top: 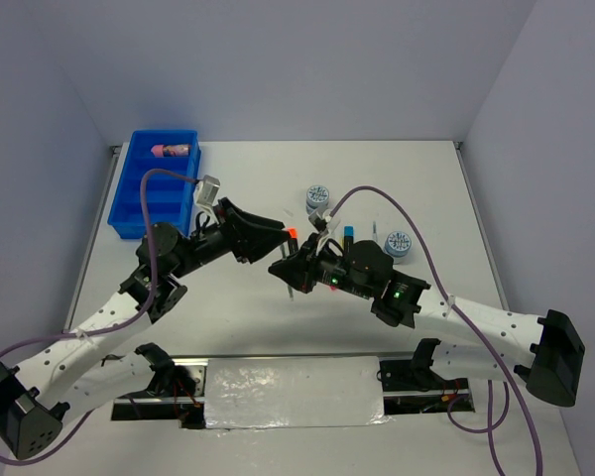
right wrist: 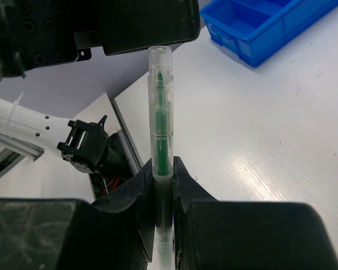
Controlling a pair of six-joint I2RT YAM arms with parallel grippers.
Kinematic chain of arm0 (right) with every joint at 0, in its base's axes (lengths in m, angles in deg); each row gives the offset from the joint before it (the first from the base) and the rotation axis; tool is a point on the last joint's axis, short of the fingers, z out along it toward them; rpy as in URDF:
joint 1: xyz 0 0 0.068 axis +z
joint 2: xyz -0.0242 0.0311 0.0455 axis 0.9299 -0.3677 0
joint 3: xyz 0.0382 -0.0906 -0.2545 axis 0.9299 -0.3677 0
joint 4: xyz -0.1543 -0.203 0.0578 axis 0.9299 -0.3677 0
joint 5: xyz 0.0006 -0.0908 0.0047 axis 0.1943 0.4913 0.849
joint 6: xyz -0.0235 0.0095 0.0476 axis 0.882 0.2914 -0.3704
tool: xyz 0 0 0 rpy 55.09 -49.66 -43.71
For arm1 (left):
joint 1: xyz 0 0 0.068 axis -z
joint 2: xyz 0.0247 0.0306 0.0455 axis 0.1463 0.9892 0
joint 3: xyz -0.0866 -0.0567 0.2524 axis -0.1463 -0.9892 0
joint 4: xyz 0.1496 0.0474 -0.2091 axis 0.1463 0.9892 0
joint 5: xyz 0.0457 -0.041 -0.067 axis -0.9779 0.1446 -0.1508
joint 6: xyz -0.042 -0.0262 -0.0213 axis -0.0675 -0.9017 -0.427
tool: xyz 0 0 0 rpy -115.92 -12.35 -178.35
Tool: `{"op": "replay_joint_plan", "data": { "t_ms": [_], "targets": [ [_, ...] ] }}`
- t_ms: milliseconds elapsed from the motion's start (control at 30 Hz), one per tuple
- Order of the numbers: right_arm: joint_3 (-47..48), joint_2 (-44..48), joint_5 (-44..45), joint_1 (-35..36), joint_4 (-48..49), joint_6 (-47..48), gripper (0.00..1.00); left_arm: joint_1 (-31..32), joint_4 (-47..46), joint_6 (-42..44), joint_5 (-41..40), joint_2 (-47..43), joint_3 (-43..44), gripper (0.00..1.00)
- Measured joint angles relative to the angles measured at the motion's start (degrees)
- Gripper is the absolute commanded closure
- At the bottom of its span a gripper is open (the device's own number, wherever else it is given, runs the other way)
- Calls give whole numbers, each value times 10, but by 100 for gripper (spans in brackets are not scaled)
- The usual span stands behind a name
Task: Sort the stationery into containers
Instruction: Close the pen cap on the pen.
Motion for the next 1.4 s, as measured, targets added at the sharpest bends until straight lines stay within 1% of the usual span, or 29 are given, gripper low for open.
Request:
{"op": "replay_joint_plan", "data": {
  "t_ms": [67, 200, 300, 433, 600, 867, 1067, 1267, 1300, 1400],
  "targets": [
    [0, 0, 0, 0, -3, 0, 100, 0, 0, 0, 0, 2, -1, 44],
    [1, 0, -1, 0, -12, 0, 100, 0, -1, -1, -1, 11, -1, 61],
    [2, 0, -2, 0, -19, 1, 100, 0, -1, -2, 0, 15, -1, 67],
    [4, 0, -2, 0, -24, 2, 100, 0, -5, -1, 0, 19, -1, 68],
    [5, 1, -2, 0, -30, 3, 100, 0, -5, -1, 0, 22, -2, 63],
    [7, 6, -2, 0, -47, 7, 100, 0, -5, 1, 0, 23, -6, 65],
    [14, 7, -1, 0, -62, 14, 100, 0, -6, 3, 0, 23, -6, 63],
    [14, 11, -2, 0, -65, 15, 100, 0, 0, 15, 0, 23, -6, 64],
    [14, 13, -2, 0, -66, 15, 100, 0, 0, 15, 0, 23, -6, 64],
    [14, 17, -2, 0, -70, 15, 100, 0, 0, 15, 0, 23, -6, 75]
  ]
}}
